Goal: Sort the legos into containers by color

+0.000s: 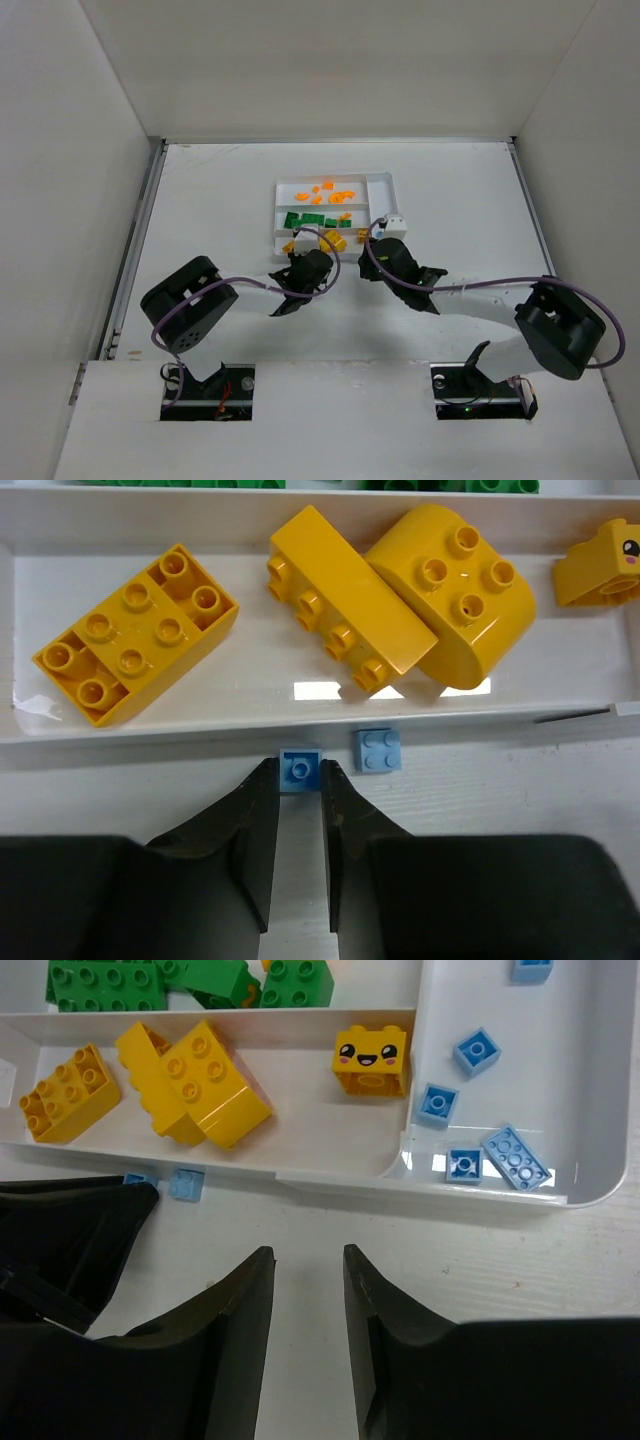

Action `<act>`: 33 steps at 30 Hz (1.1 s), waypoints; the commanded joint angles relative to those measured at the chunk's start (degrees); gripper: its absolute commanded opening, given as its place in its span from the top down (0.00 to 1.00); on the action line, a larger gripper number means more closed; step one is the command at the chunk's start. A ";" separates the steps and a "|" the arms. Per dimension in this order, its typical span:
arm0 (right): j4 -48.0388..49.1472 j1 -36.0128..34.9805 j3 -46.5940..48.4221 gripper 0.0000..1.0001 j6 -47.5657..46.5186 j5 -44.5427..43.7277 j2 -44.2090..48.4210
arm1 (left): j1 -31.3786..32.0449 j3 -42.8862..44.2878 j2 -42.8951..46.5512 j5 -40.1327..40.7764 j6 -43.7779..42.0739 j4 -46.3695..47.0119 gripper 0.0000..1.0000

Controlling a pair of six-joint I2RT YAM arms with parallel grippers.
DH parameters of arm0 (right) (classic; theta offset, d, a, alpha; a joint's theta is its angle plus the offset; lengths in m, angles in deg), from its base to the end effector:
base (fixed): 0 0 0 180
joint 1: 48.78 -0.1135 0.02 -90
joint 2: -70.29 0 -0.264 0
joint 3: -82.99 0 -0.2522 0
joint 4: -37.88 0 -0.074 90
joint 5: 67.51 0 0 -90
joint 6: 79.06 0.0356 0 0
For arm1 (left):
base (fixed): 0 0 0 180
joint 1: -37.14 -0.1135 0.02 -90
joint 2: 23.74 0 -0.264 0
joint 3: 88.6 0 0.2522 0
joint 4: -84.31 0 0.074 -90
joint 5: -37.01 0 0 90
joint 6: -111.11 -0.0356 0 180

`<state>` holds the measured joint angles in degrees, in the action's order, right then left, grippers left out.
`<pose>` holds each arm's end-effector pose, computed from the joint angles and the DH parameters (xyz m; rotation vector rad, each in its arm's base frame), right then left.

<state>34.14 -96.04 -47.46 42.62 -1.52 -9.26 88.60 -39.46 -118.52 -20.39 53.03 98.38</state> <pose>0.2001 0.1952 0.1879 -0.0484 2.1244 0.3710 0.2062 -0.2281 0.1418 0.0172 2.0414 -0.3094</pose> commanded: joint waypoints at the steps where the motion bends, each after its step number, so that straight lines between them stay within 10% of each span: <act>1: 2.90 -1.99 3.14 0.58 -0.66 -0.51 -1.74 | -0.18 -2.32 5.73 1.50 0.07 -1.99 0.88; 13: 3.95 -9.38 13.07 0.49 0.57 -6.22 -18.44 | -2.20 -14.19 27.27 0.01 5.61 -6.74 0.87; 33: 3.34 -10.61 22.74 0.64 1.01 -11.32 -33.13 | -2.55 -19.03 35.19 -0.78 7.28 -8.06 0.86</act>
<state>38.25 -105.94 -26.00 42.71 -12.62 -40.10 86.50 -57.63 -84.84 -21.33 59.55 89.90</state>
